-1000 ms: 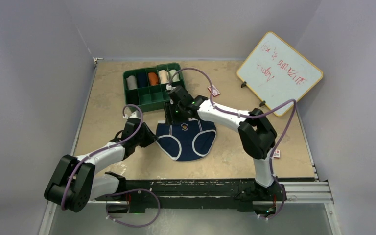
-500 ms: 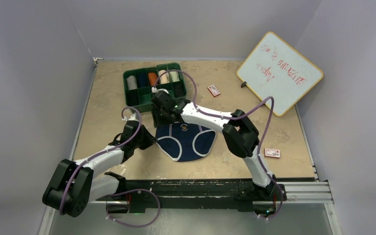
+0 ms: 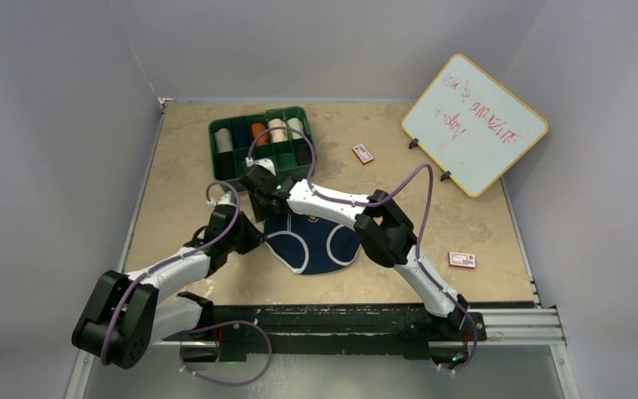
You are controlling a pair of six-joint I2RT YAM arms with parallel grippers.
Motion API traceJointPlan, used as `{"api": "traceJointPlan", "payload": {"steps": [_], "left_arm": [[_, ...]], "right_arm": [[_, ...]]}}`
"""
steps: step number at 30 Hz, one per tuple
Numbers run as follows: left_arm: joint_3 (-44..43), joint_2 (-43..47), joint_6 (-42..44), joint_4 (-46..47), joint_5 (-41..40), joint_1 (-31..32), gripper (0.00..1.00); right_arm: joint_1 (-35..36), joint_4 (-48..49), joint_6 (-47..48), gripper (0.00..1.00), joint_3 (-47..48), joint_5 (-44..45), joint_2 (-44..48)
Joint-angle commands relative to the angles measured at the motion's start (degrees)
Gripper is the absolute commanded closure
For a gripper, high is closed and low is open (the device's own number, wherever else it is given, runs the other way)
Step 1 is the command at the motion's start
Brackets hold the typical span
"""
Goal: Roll the underwear
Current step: Fold the underwear at the center of the board.
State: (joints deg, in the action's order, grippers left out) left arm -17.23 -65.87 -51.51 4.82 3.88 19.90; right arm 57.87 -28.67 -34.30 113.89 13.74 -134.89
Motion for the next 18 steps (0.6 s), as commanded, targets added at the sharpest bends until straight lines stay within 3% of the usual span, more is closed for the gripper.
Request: {"api": "traceJointPlan", "payload": {"steps": [1,14,18], "left_arm": [[0.27,1.09,-0.1,1.24,0.62,-0.39,1.0],[0.27,0.87,0.14,1.83,1.44,-0.39,1.0],[0.27,1.21,0.15,1.67,1.48,-0.39,1.0]], "right_arm": [[0.21,-2.39,0.01,0.55,3.67,2.89,-0.62],[0.23,-6.29,2.87,0.57,11.51,5.06,-6.32],[0.29,-6.75,2.3,0.63,11.16,5.39,-7.57]]}}
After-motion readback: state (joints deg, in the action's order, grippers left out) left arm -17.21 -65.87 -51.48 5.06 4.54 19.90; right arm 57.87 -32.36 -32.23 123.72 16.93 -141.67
